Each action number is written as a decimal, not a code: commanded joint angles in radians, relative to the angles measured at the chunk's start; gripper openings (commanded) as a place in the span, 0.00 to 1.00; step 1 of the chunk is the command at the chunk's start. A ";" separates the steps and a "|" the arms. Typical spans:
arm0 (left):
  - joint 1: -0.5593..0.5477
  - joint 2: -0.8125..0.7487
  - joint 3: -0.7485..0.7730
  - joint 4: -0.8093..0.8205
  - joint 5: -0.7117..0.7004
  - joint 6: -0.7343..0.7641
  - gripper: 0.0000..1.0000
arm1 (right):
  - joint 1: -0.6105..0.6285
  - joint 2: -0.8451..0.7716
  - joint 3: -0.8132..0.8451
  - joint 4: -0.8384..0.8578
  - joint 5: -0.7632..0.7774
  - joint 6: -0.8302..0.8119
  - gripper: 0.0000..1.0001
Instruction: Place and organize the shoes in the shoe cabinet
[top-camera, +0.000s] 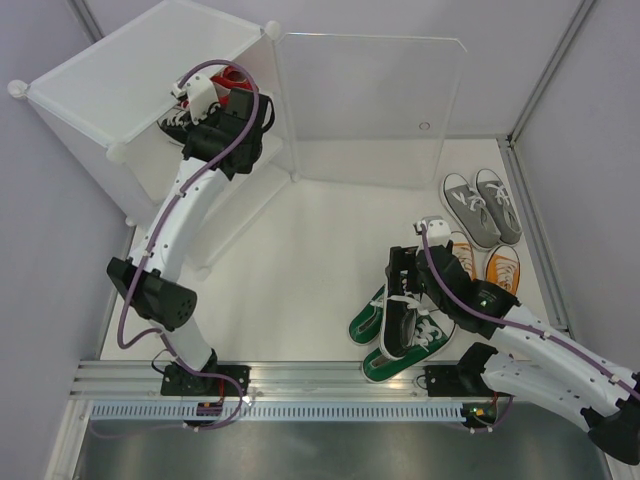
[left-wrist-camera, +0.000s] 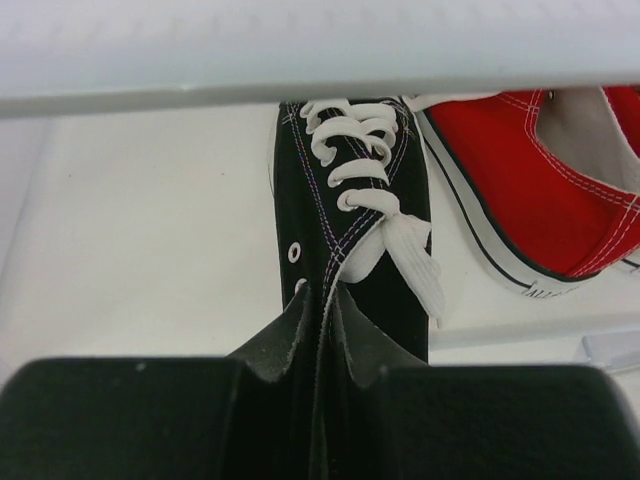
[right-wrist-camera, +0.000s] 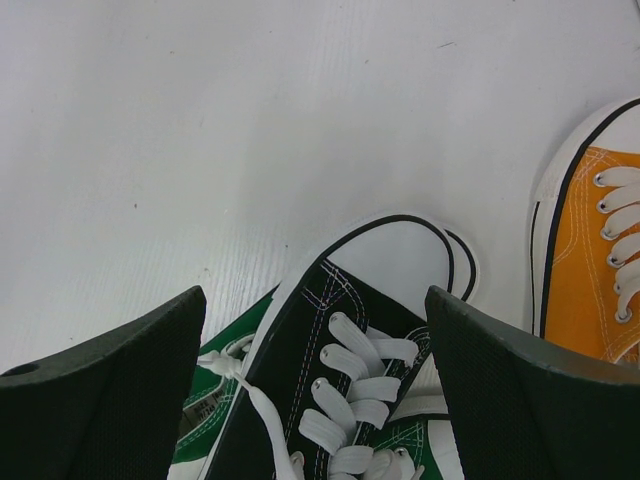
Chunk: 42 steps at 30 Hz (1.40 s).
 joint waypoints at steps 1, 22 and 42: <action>0.009 0.025 -0.009 0.099 -0.130 -0.100 0.02 | 0.000 0.007 -0.001 0.041 -0.014 -0.006 0.94; 0.002 0.124 0.039 0.101 -0.282 -0.108 0.02 | 0.001 0.041 0.010 0.047 -0.037 -0.017 0.94; 0.063 0.192 0.055 0.241 -0.067 0.078 0.02 | 0.001 0.070 0.008 0.055 -0.039 -0.020 0.94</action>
